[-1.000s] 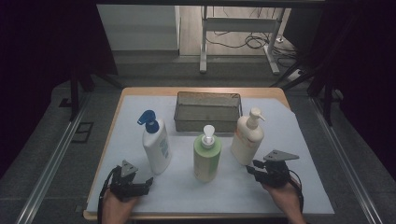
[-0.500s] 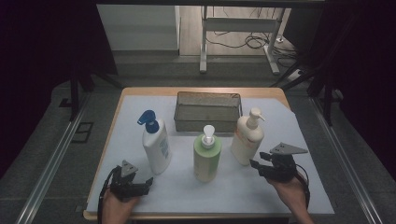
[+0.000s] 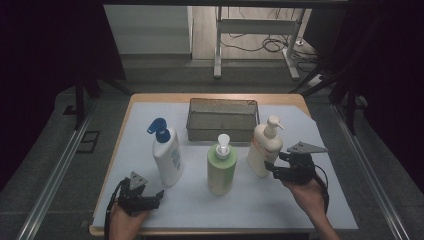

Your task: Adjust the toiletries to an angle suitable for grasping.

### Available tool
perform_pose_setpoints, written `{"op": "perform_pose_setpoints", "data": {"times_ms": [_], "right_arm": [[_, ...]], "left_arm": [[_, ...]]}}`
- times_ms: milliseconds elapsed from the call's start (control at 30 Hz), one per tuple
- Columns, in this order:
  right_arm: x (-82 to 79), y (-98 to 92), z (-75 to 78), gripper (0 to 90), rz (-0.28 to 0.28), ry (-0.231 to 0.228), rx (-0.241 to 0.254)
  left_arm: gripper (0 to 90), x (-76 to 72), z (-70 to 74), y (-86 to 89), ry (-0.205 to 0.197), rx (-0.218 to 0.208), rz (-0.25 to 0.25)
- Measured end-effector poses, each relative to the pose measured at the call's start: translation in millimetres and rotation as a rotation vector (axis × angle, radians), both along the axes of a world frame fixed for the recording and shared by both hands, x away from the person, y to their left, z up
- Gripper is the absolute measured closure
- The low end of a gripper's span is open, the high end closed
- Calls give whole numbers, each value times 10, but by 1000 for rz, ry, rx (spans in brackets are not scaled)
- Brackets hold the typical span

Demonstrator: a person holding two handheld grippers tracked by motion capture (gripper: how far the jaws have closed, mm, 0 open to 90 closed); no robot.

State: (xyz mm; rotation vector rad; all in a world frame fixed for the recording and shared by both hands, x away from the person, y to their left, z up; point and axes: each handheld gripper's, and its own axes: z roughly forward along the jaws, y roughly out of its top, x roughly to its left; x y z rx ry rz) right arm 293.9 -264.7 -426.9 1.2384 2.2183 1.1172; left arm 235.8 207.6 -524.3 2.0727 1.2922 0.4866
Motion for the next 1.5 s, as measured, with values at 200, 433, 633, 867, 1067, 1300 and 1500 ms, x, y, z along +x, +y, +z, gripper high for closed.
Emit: {"op": "perform_pose_setpoints", "data": {"times_ms": [200, 433, 633, 867, 1067, 1300, 1500], "right_arm": [[88, 60, 30, 306, -12, 3, -8], [202, 165, 29, 272, -34, -4, -18], [279, 262, 59, 273, -50, -20, -28], [348, 319, 73, 317, -67, -35, -41], [357, 318, 83, 353, -62, -37, -54], [354, 315, 101, 364, -33, -33, -60], [316, 305, 160, 365, -23, -33, -49]], "left_arm": [[127, 0, 1, 2, 1, 2, -2], [126, 0, 2, 3, 2, 3, -3], [127, 0, 1, 2, 2, 2, -2], [126, 0, 1, 2, 2, 2, -2], [126, 1, 2, 3, 2, 2, -3], [126, 2, 2, 4, 1, 4, -4], [126, 2, 2, 3, 1, 3, -3]]}}
